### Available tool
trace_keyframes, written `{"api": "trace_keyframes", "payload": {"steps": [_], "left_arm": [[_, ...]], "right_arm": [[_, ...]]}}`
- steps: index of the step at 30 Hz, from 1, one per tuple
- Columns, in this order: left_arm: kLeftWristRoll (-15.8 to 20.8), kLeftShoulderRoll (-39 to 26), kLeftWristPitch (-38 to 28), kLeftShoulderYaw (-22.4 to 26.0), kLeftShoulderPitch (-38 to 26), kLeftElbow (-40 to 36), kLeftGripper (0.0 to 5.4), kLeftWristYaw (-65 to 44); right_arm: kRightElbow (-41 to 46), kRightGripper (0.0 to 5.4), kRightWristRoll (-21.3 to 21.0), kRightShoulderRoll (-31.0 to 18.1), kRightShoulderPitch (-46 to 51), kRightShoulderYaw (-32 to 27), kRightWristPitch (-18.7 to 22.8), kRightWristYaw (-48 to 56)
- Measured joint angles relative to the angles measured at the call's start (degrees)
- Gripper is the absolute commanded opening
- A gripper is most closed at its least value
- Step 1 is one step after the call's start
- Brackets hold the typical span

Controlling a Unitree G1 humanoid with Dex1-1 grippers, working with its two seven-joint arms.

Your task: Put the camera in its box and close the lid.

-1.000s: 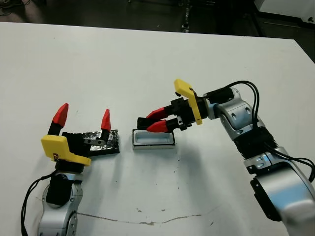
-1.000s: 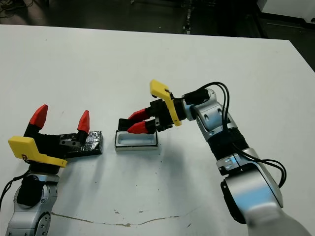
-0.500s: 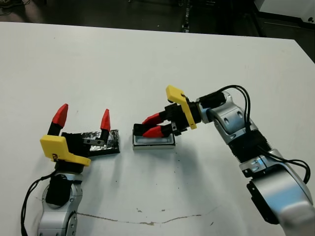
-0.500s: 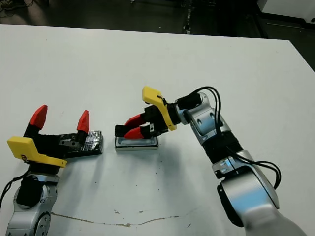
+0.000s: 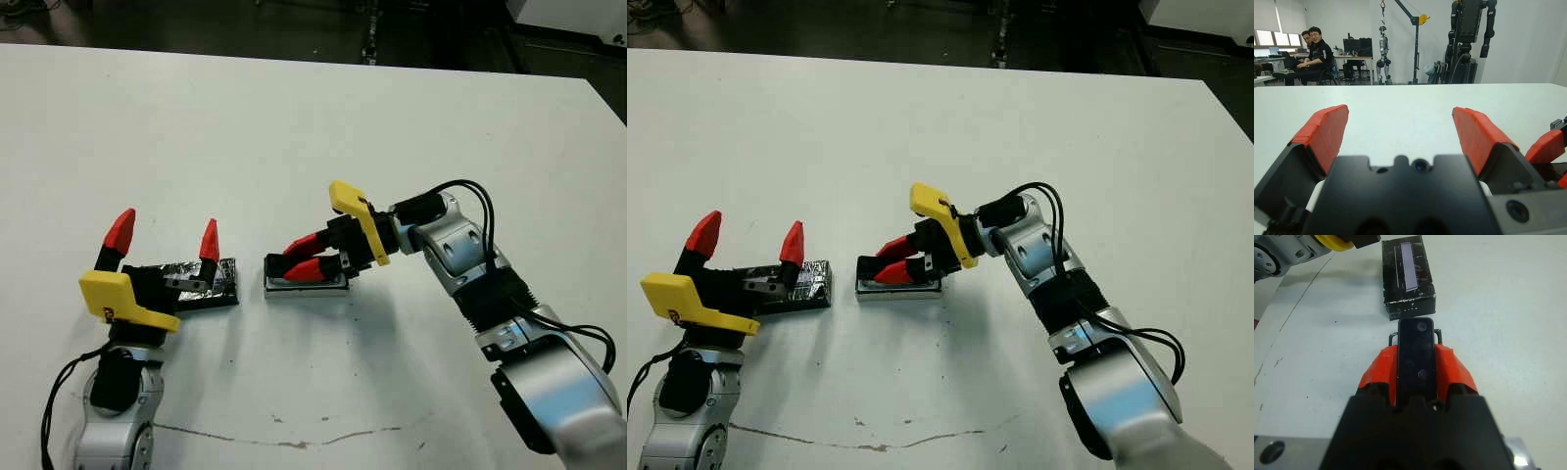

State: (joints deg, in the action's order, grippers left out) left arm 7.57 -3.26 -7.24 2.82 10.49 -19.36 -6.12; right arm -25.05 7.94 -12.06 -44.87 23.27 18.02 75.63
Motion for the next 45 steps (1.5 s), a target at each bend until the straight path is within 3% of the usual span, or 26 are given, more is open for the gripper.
{"api": "trace_keyframes", "payload": {"steps": [27, 44, 45], "left_arm": [[0.1, 0.0, 0.0, 0.2, 0.0, 0.0, 5.4, -0.1], [0.0, 0.0, 0.1, 0.2, 0.0, -0.1, 5.4, 0.0], [0.0, 0.0, 0.1, 0.2, 0.0, -0.1, 5.4, 0.0]], "right_arm": [[2.5, 1.67, -0.1, -2.0, 0.9, 0.1, 0.9, -0.5], [5.3, 1.67, -3.9, -2.6, 1.5, 2.4, 0.1, -2.0], [5.2, 1.85, -3.9, -2.6, 1.4, 2.5, 0.2, -1.9]]}}
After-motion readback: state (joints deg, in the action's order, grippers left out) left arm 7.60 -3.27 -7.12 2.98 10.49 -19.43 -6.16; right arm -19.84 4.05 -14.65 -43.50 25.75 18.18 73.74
